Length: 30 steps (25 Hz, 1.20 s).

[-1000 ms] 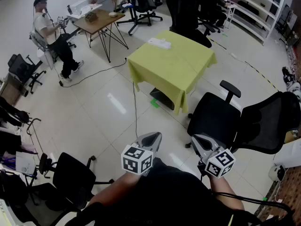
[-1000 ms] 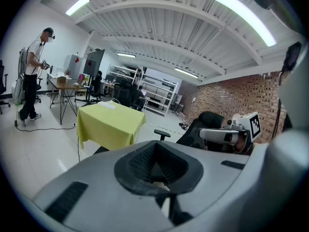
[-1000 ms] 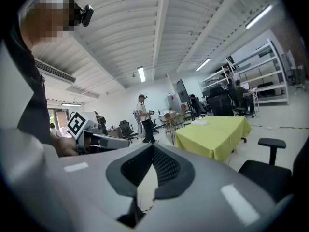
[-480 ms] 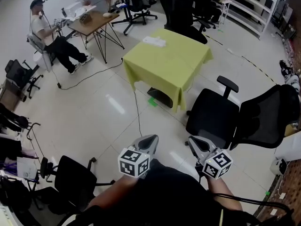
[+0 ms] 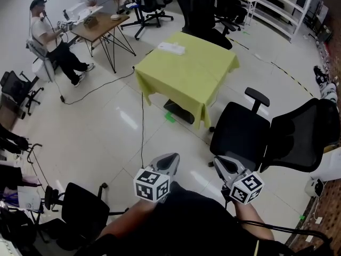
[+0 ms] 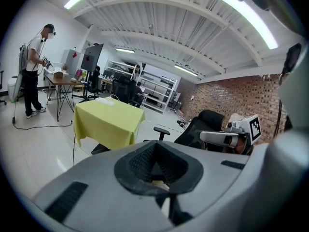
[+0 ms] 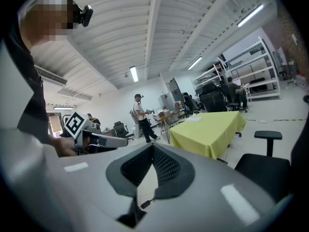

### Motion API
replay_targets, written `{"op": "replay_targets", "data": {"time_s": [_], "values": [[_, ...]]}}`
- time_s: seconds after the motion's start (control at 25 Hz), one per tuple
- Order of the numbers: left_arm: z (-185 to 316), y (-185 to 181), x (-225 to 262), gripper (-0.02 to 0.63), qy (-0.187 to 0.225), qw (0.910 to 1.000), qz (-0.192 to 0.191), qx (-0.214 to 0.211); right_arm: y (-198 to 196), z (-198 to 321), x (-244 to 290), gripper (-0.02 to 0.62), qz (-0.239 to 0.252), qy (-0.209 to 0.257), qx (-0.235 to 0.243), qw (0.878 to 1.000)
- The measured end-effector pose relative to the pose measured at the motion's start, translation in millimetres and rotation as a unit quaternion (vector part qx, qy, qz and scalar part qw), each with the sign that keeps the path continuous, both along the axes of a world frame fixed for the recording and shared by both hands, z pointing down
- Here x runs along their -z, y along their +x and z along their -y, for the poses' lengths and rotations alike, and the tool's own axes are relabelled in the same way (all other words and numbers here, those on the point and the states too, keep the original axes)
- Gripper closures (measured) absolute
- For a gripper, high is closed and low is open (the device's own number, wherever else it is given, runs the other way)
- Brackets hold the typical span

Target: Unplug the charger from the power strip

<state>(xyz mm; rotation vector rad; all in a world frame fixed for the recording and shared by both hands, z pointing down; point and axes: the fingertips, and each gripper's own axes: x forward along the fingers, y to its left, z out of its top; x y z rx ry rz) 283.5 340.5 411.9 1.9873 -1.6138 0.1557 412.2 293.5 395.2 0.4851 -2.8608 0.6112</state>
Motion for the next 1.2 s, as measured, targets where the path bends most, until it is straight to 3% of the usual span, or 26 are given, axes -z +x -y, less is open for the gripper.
{"op": "replay_targets", "data": {"time_s": [0.48,0.68,0.84,1.2], "values": [[68.7,-95.3,19.7,0.598,0.015,0.9997,-0.018,0.011,-87.3,66.6,23.6,0.592,-0.03,0.008,0.005,1.0],[75.2,-126.1,13.2,0.598,0.015,0.9994,-0.031,0.002,-119.4,76.1,15.2,0.592,-0.046,0.008,0.001,0.999],[78.9,-164.4,9.5,0.598,0.017,0.9997,-0.019,0.006,-145.1,94.5,10.8,0.592,-0.05,0.009,-0.012,0.999],[80.4,-235.3,-4.8,0.598,0.006,0.997,-0.041,0.066,-223.2,121.1,7.9,0.592,-0.059,0.004,0.032,0.998]]}}
